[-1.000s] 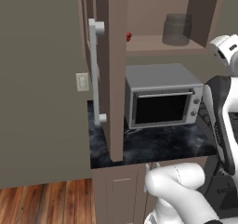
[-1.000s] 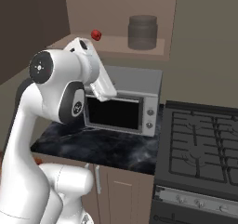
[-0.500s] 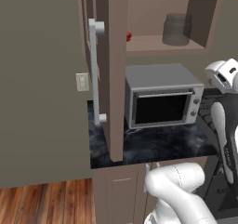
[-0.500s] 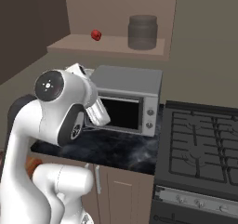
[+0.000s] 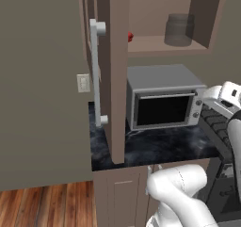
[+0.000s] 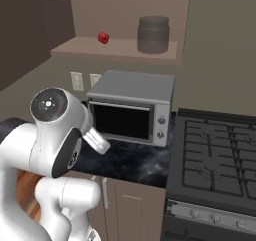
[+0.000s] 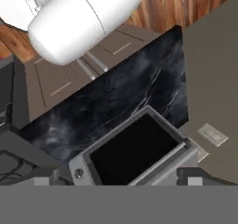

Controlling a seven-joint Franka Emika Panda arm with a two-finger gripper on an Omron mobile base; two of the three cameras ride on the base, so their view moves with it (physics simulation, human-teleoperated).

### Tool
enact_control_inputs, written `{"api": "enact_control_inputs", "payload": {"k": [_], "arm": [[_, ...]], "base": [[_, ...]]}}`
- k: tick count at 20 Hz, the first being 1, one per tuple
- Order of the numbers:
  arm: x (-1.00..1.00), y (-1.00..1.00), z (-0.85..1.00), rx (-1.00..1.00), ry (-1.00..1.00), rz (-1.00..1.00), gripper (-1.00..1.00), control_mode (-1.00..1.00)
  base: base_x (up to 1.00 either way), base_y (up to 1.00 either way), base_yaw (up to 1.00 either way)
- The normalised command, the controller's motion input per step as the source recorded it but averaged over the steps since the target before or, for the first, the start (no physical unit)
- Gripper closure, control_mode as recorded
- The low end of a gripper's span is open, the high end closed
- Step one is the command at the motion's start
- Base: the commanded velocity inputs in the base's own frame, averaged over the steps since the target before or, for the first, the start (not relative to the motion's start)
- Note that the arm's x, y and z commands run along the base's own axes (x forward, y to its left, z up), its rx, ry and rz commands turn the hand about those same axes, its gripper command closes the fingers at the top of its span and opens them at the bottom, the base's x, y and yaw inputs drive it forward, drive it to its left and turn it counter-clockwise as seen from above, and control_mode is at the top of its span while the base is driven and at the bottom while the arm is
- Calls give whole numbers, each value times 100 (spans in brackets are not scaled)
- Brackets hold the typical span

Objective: Pick the candle and jar from the dining table and place them in the open cabinet. Close the cabinet after placing the objects.

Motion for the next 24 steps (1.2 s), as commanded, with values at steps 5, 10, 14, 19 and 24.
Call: {"api": "enact_control_inputs", "payload": {"k": [5, 10, 14, 19, 24], "arm": [[-39, 62, -52, -33, 9, 18, -100, -100], [-27, 46, -34, -33, 1, 4, -100, -100], [-5, 6, -15, -20, 0, 11, -100, -100], [-8, 0, -37, -4, 0, 30, -100, -100], [-12, 0, -56, 0, 0, 36, -100, -100]], "base": [[0, 0, 0], [0, 0, 0], [0, 0, 0], [0, 0, 0], [0, 0, 0]]}}
